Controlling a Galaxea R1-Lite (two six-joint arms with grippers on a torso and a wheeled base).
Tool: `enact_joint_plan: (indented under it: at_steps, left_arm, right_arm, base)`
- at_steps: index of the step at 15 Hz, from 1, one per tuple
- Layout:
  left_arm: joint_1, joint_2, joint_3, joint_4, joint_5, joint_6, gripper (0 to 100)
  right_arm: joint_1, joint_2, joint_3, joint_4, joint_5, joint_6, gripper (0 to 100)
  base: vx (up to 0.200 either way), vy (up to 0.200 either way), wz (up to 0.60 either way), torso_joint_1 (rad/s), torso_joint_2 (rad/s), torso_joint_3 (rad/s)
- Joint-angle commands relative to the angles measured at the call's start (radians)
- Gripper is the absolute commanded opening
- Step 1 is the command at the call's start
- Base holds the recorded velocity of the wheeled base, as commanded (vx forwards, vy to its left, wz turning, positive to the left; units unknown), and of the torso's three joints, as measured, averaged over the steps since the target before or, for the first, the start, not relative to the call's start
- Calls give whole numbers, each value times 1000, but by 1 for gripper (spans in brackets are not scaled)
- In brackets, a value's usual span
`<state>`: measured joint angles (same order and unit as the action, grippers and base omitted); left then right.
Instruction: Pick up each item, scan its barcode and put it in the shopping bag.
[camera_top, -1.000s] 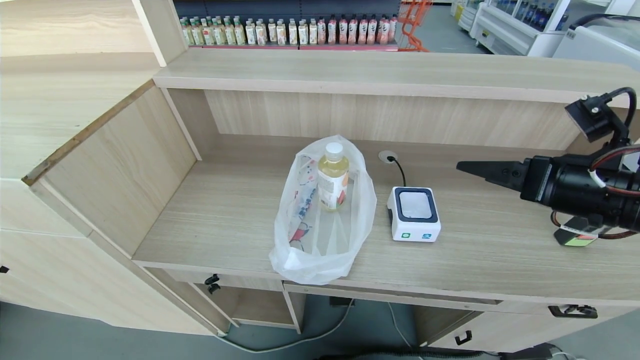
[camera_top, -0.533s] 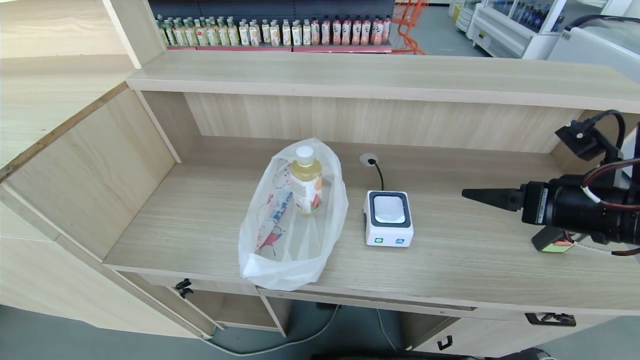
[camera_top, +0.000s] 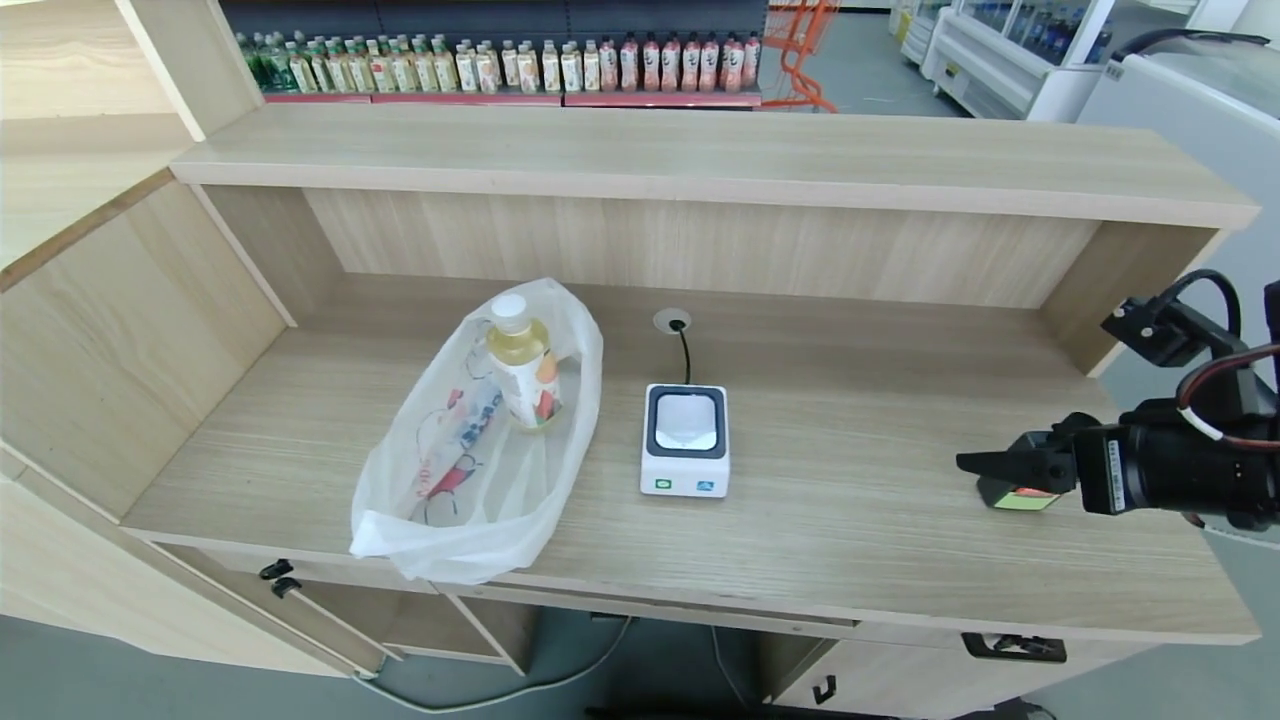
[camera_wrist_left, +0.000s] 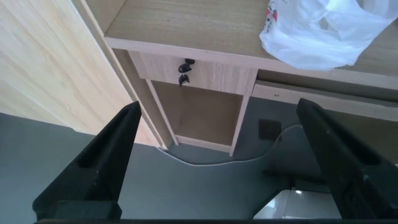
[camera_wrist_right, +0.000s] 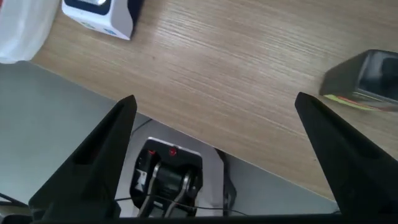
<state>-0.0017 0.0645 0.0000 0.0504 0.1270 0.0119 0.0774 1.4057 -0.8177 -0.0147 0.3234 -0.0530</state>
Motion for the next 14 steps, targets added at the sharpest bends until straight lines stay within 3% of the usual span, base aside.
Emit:
enact_joint_plan:
  at_steps: [1,5,9,11,13,14]
  left_arm:
    - [0,25,0,0,0,0,100]
    - [0,-64,0,-1,2,-4,100]
    - [0,-64,0,0,3,-4,100]
    - [0,-64,0,0,3,-4,100]
    - [0,-64,0,0,3,-4,100]
    - [0,-64,0,0,3,-4,100]
  right_arm:
    - [4,-2,-38,30,2,-13,100]
    - [12,10,-144,231,2,-99,100]
    - [10,24,-175,337,0,-142,100]
    - [-8,24,-182,412,-80,-235,100]
    - [-36,35,-175,424,-221,-364,100]
    - [-67,52,-175,415,-244,-423,100]
  base:
    - [0,-200,0,2,12,2]
    - [0,-200,0,0,2,1]
    - [0,0,0,0,0,0]
    - [0,0,0,0,0,0]
    - [0,0,0,0,0,0]
    - [0,0,0,0,0,0]
